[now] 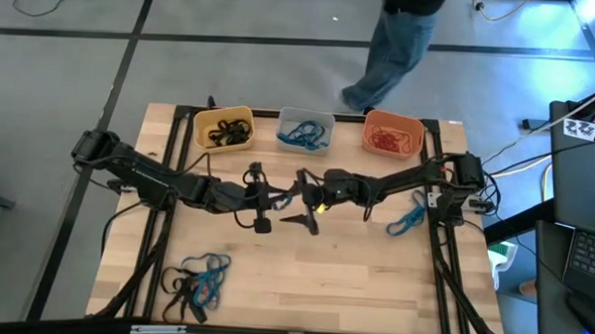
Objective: Sort rubber bands into baskets
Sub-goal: Put the blue rubber band into the grey bin
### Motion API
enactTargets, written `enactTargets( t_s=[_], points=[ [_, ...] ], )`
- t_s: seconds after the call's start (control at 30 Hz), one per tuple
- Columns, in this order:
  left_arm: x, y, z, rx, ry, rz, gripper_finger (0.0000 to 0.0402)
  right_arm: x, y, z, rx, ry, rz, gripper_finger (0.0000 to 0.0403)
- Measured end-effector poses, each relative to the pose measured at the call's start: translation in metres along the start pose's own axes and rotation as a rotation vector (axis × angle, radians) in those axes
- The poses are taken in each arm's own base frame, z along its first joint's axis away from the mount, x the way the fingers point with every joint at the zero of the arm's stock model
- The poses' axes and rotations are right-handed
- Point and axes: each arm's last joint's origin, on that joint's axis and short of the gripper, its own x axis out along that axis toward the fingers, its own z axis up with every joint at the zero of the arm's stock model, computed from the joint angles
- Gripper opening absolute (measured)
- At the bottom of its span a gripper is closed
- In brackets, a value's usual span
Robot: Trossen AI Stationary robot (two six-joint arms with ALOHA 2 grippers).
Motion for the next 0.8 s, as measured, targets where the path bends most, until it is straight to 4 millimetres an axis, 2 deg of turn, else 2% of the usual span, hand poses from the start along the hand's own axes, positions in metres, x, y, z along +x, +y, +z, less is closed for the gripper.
enactTargets(
  t_s=[0.27,0.53,0.63,0.8],
  points=[
    [0.0002,0.0004,-0.0001,-0.005,0.0,0.001,0.0017,0.0,0.0,0.0,-0.027,0.0,0.003,0.0144],
    [0.0002,0.0004,-0.0001,-0.055,0.001,0.001,0.0017,-0.0001,-0.0007,-0.0001,-0.038,0.002,-0.014,0.0022],
    [0.0002,0.0003,-0.0005,-0.076,0.005,0.001,0.0017,-0.0001,-0.0008,-0.0001,-0.061,0.002,-0.015,0.0007],
    [0.0018,0.003,-0.0017,-0.136,0.013,0.007,0.0029,-0.0002,-0.0022,-0.0024,-0.125,0.032,-0.063,0.0026]
  ],
)
